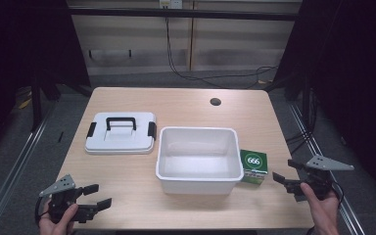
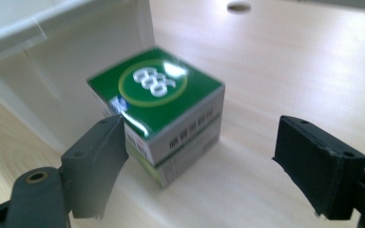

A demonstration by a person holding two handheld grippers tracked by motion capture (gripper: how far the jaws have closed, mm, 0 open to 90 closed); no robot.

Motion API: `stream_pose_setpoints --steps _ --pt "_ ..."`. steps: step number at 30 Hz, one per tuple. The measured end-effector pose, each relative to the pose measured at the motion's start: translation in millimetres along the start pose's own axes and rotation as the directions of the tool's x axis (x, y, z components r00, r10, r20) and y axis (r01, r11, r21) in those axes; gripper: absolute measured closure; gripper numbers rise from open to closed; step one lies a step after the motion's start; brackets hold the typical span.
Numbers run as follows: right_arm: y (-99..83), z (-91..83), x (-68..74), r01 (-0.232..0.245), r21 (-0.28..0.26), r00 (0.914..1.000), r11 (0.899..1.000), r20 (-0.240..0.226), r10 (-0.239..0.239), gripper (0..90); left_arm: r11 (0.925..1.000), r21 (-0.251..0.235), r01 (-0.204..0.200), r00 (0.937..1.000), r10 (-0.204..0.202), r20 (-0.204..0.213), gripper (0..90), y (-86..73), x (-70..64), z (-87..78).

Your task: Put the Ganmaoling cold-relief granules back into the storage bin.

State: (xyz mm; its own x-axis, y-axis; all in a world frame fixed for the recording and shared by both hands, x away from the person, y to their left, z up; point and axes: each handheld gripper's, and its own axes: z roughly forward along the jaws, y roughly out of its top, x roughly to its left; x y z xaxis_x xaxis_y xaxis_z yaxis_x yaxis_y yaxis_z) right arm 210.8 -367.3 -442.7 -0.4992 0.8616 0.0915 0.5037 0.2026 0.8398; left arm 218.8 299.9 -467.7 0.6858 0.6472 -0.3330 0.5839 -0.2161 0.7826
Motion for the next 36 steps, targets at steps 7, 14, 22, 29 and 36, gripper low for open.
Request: stream_pose_setpoints --steps 7,14,22,29,36 --pt "1.0 -2.1 0.9 -0.017 -0.028 0.9995 0.999 -0.028 0.016 17.8 1.0000 -0.002 0.003 1.0000 -0.003 -0.002 17.2 -0.1 0.5 0.2" --pt "8.6 -2.2 4.4 0.020 -0.026 0.9987 0.999 -0.046 -0.021 18.9 1.0000 0.001 0.002 1.0000 -0.002 -0.002 17.2 0.1 0.6 0.3" --pt "27.8 0.6 12.2 0.055 0.009 0.9948 0.998 -0.086 -0.054 13.7 1.0000 0.003 0.002 1.0000 -0.002 0.009 17.2 0.1 0.4 0.5" --pt "46.1 1.7 14.7 0.062 -0.041 0.9842 0.997 -0.164 -0.068 13.5 1.0000 0.000 0.005 1.0000 -0.005 0.002 17.2 -0.2 0.1 0.1" --pt "55.1 6.8 19.9 0.102 0.018 0.9814 0.995 -0.165 -0.098 13.4 1.0000 0.007 0.002 1.0000 -0.002 0.003 17.2 -0.4 0.1 1.0"
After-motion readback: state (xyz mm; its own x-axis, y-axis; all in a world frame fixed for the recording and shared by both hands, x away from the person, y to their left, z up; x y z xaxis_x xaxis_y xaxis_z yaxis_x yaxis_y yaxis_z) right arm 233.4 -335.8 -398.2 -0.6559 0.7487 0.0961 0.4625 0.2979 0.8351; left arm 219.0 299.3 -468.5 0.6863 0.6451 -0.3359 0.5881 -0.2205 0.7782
